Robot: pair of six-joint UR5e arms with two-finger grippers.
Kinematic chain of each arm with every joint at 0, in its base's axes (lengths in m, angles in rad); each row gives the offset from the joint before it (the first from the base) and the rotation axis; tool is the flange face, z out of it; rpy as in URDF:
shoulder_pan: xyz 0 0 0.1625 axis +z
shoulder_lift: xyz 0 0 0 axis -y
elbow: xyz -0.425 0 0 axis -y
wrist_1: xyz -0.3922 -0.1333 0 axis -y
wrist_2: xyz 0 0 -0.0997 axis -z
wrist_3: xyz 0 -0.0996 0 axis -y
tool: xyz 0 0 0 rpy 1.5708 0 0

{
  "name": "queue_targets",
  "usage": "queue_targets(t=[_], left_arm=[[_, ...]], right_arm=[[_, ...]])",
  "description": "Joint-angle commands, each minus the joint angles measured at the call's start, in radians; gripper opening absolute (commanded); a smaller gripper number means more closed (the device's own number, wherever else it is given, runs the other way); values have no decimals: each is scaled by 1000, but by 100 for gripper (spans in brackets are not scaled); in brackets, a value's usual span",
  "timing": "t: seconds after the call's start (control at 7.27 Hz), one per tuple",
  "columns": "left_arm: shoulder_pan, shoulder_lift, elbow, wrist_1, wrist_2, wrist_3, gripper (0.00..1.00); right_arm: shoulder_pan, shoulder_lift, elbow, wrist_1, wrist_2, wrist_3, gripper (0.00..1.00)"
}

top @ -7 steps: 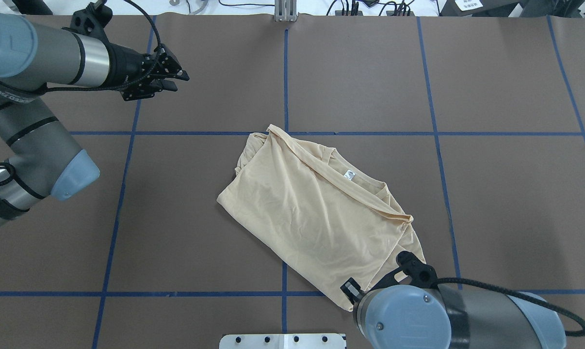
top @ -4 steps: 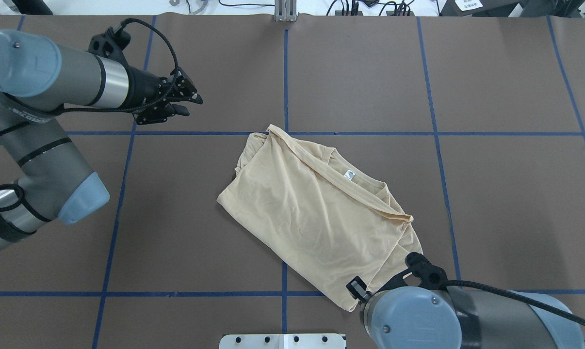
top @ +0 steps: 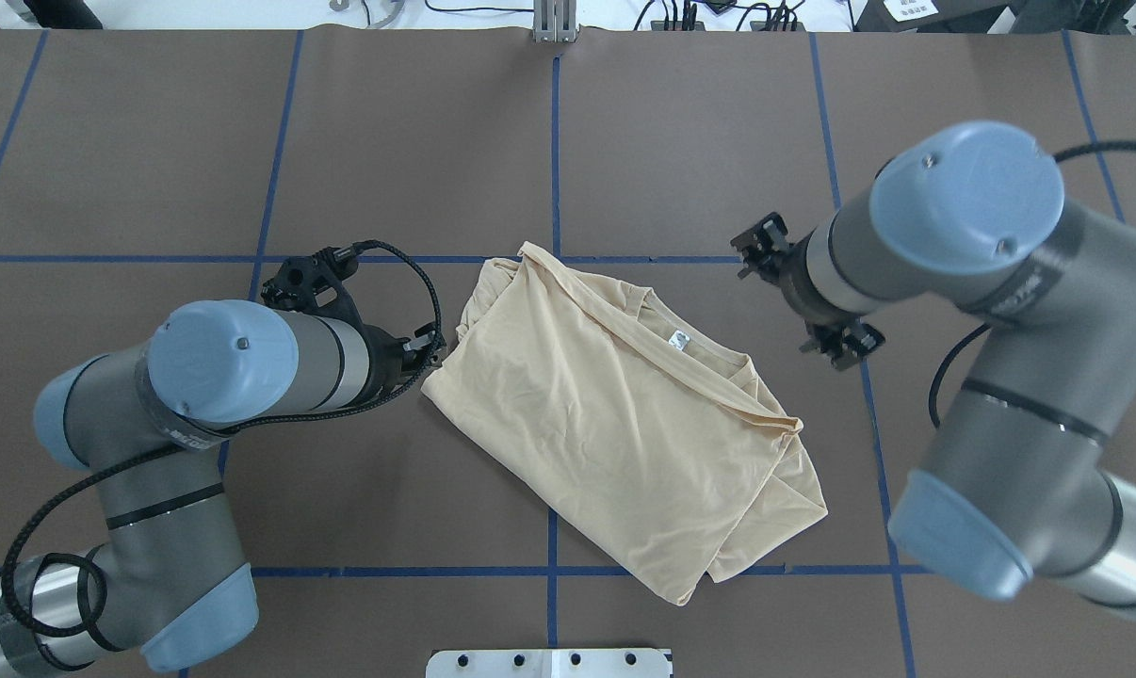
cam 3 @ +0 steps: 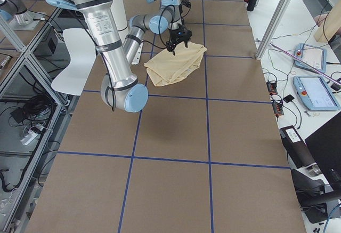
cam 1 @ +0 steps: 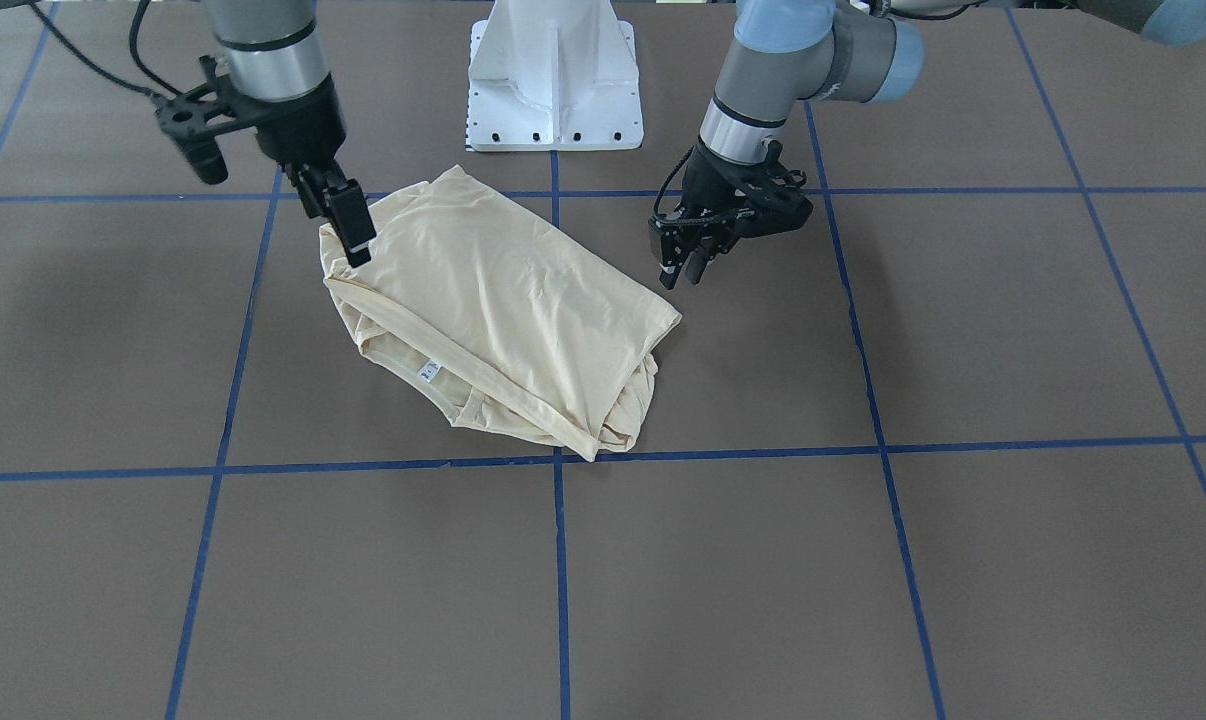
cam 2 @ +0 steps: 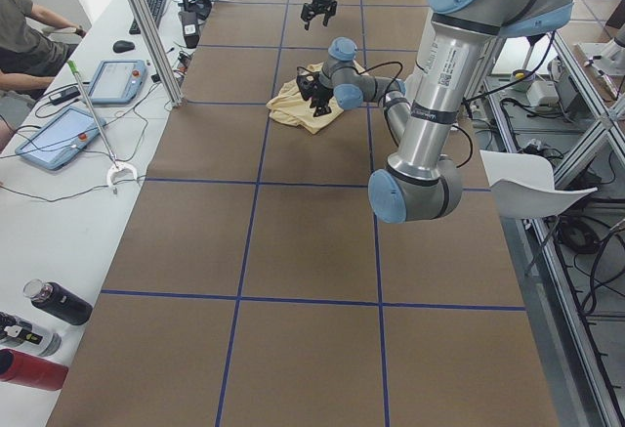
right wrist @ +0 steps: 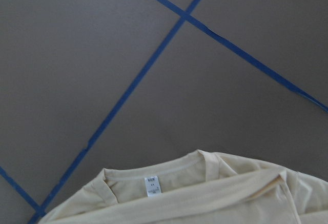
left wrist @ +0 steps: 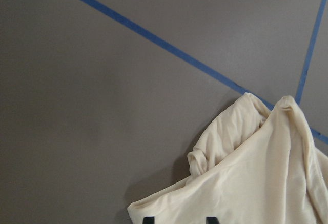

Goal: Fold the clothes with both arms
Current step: 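Move the left gripper to the shirt edge while the right gripper withdraws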

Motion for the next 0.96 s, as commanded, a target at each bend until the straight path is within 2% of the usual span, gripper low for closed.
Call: queue_targets(t=[0.0,0.14,0.28,0.55,0.83], left_arm=[[39,32,8,-36,106,142,42],[42,30,22,-39,115,186,40],[44,32,42,-66,164,242,39],[45,32,158,-274,178,243,40],[44,40,180,-280,170,241,42]], right_arm=[[130,4,-174,158,75,-125,100],[133,4,-190,163,75,-142,100],[132,4,-191,163,75,-141,100],[132,4,-207,164,75,-141,100],[132,4,-227,187,75,-141,100]])
